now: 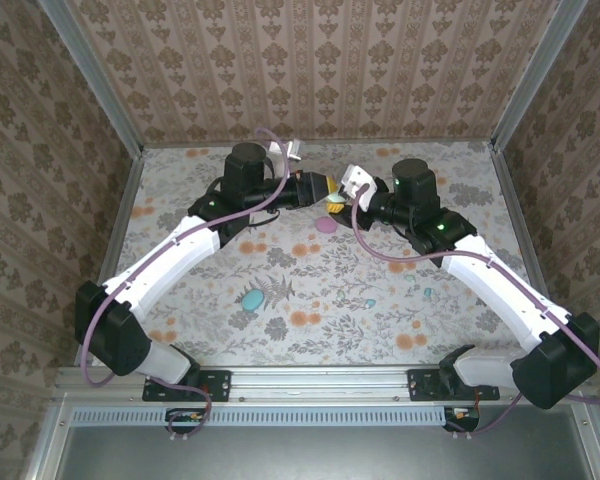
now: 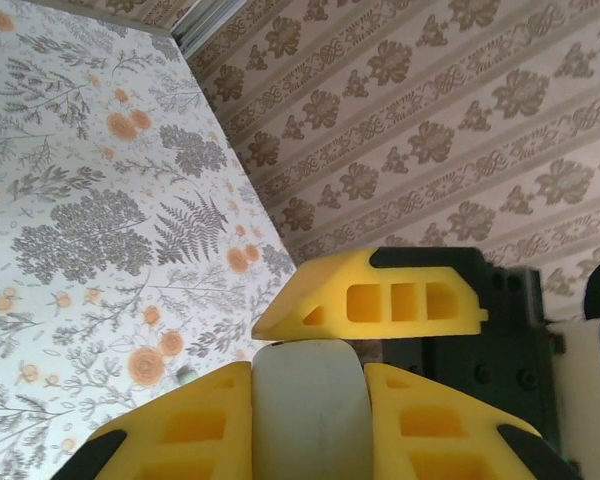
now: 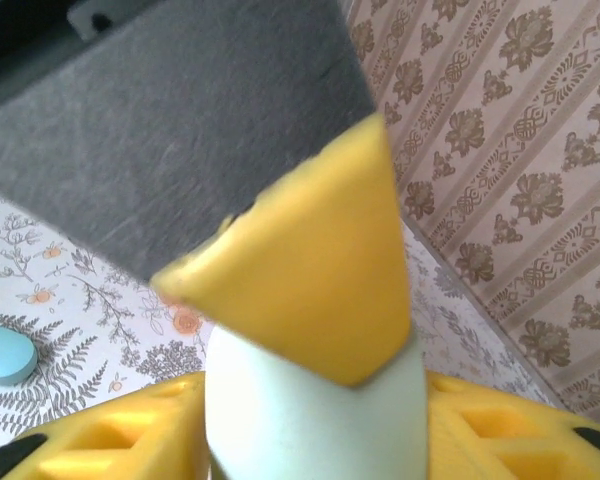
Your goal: Insert the wireless bluetooth earbuds into the charging case
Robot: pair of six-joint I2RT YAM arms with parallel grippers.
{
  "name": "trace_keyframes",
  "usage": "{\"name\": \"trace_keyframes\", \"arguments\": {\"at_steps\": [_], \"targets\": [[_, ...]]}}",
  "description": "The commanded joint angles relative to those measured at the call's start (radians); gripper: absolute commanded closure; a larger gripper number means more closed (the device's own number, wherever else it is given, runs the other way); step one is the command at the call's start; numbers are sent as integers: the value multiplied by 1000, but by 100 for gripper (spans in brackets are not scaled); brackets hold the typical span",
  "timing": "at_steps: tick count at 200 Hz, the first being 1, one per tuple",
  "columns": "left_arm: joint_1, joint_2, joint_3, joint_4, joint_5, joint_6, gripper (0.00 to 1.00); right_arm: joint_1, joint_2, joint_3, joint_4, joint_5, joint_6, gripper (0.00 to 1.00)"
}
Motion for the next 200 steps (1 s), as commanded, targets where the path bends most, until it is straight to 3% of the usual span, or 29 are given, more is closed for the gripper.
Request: {"name": "trace_keyframes", "arguments": {"at_steps": [1, 24, 42, 80, 200], "targets": [[8, -34, -32, 80, -31, -139, 93, -30, -49, -66, 86, -53, 32, 45], [18, -52, -66, 142, -26, -222, 93, -104, -91, -166, 237, -195, 60, 44], [18, -54, -69, 147, -12, -255, 92, -119, -115, -223, 351, -206, 68, 41], [17, -56, -92, 209, -9, -322, 92, -123, -76, -183, 354, -268, 94, 41], [12, -62, -95, 215, 3, -323, 92, -135, -6, -141, 441, -354, 169, 48]]}}
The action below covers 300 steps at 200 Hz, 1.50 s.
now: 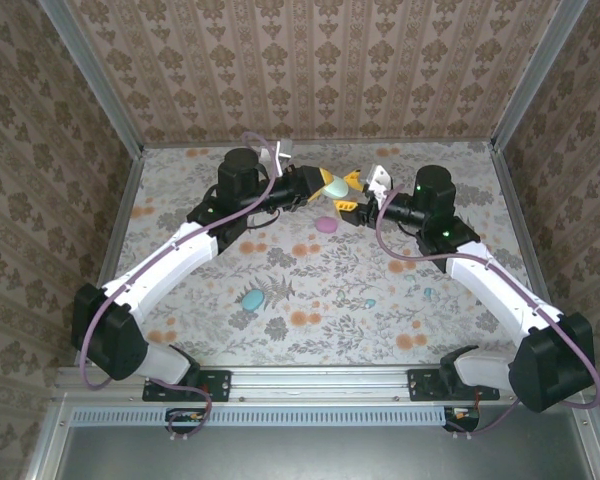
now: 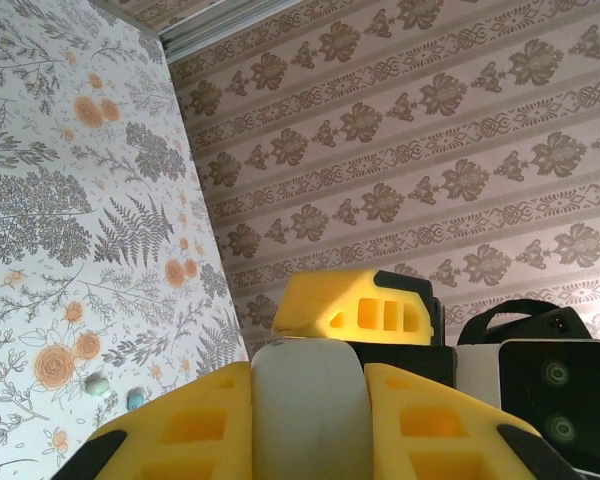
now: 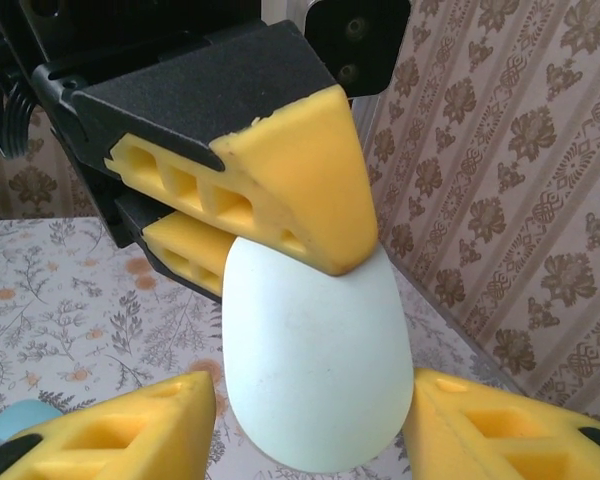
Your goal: Insert the wireless bluetooth earbuds into the charging case
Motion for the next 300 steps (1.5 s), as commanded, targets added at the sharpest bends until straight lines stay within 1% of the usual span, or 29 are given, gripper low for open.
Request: {"name": "trace_keyframes", "arguments": {"at_steps": [1, 36, 70, 103, 112, 116, 120, 125, 129, 137, 153, 164, 178, 185, 196, 214, 234, 237, 240, 248, 259, 300], "targets": [[-2, -34, -10, 43, 16, -15, 92, -3, 5, 28, 53, -40, 19, 48], [-2, -33, -10, 45, 13, -17, 92, -4, 4, 22, 74, -45, 39, 49], [-2, -32, -10, 50, 14, -19, 93, -9, 10, 27, 62, -43, 47, 56], [-2, -35, -11, 59, 14, -19, 91, -12, 14, 32, 43, -45, 49, 60], [-1, -35, -10, 68, 17, -14, 88, -14, 15, 34, 39, -49, 53, 60], [-2, -35, -11, 74, 17, -9, 85, -15, 15, 36, 36, -53, 57, 61], [-1, -37, -14, 78, 17, -5, 80, -17, 16, 39, 33, -58, 60, 61], [0, -38, -14, 84, 18, 2, 72, -19, 18, 45, 20, -66, 66, 62], [0, -42, -16, 86, 16, 18, 66, -21, 20, 53, 7, -73, 74, 62], [1, -51, -17, 84, 10, 61, 58, -28, 25, 69, -20, -98, 93, 63], [3, -89, -26, 43, -36, 213, 39, -47, 38, 101, -63, -161, 160, 65], [5, -127, -49, 21, -88, 339, 32, -60, 50, 131, -100, -214, 199, 65], [8, -180, -102, 37, -151, 498, 26, -69, 65, 162, -142, -300, 222, 65], [12, -205, -136, 65, -167, 588, 25, -71, 71, 174, -159, -330, 227, 66], [17, -235, -194, 121, -159, 713, 24, -72, 76, 191, -179, -367, 234, 66], [20, -260, -277, 225, -59, 943, 24, -75, 88, 215, -218, -418, 223, 67], [23, -254, -269, 158, 42, 1117, 24, -75, 97, 243, -262, -443, 202, 67], [23, -251, -263, 144, 49, 1130, 24, -76, 99, 246, -269, -445, 199, 66], [24, -247, -254, 132, 85, 1140, 24, -76, 98, 249, -276, -448, 196, 66], [24, -235, -235, 108, 139, 1162, 24, -76, 100, 256, -293, -455, 180, 66], [24, -219, -211, 91, 184, 1178, 24, -75, 100, 259, -301, -458, 170, 66], [24, -178, -194, 156, 211, 1128, 25, -73, 99, 260, -327, -461, 132, 66]]}}
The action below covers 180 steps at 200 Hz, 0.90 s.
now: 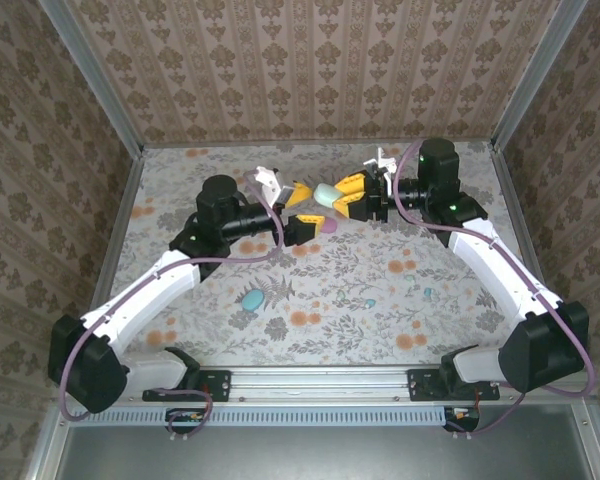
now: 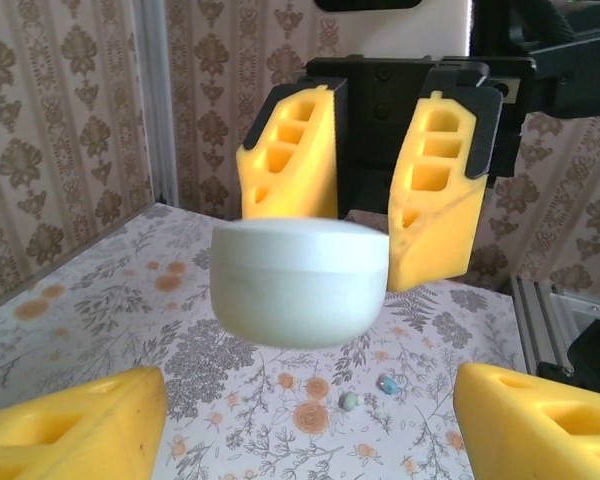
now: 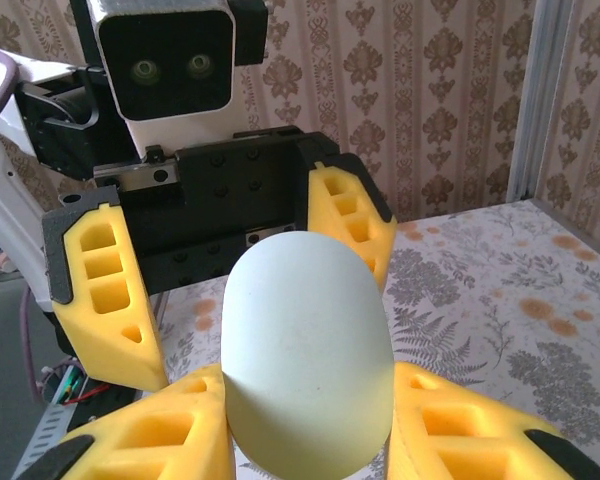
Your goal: Insert the wireless bluetooth earbuds into the charging case
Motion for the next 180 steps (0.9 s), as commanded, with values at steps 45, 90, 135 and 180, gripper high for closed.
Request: {"name": "trace_keyframes", "arguments": {"at_steps": [45, 90, 135, 180], "targets": [[5, 40, 67, 38, 99, 16, 34, 0, -7, 36, -77, -35, -104, 66], [-1, 54, 87, 5, 99, 17, 40, 7, -15, 33, -76, -27, -124, 65], [-10, 75, 106, -15, 101, 13, 44, 11, -24, 26, -60, -28, -124, 65], [-13, 78, 110, -28, 98, 17, 49, 12, -27, 22, -45, -24, -119, 65]]}}
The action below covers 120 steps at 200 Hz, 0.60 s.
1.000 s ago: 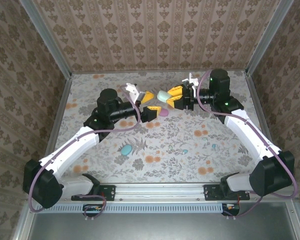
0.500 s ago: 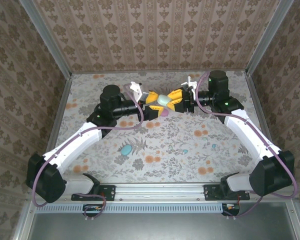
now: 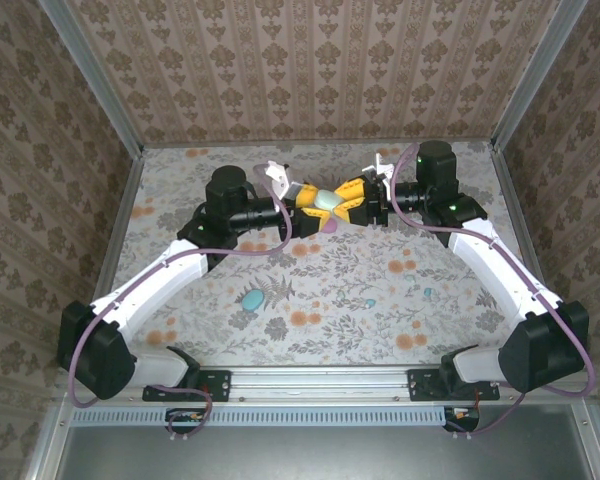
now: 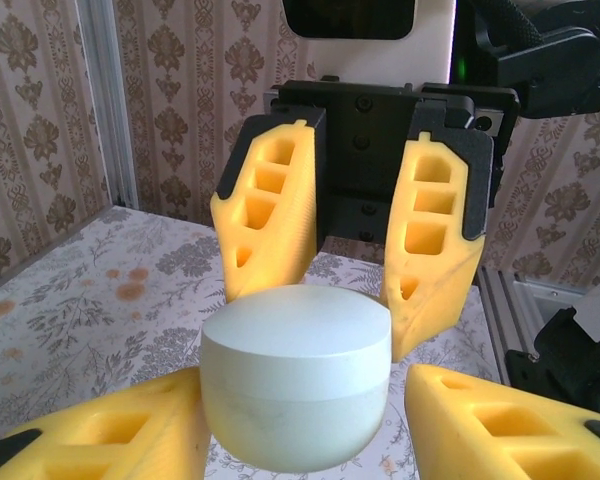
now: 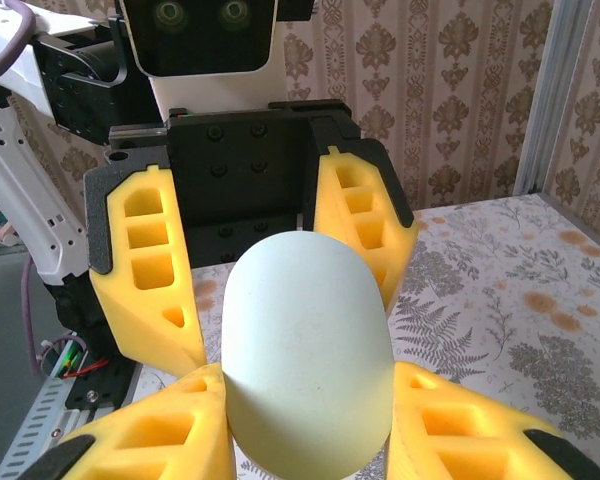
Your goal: Insert the wireless bluetooth earbuds into the charging case
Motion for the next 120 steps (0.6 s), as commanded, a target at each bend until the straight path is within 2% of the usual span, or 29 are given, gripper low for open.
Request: {"name": "trace_keyframes", "arguments": {"at_steps": [1, 120], "targets": [[-6, 3, 36, -1, 20, 6, 50, 7, -27, 22, 23, -14, -17, 65], [-15, 26, 60, -23, 52, 18, 59, 7, -28, 17, 53, 2, -8, 65]]}}
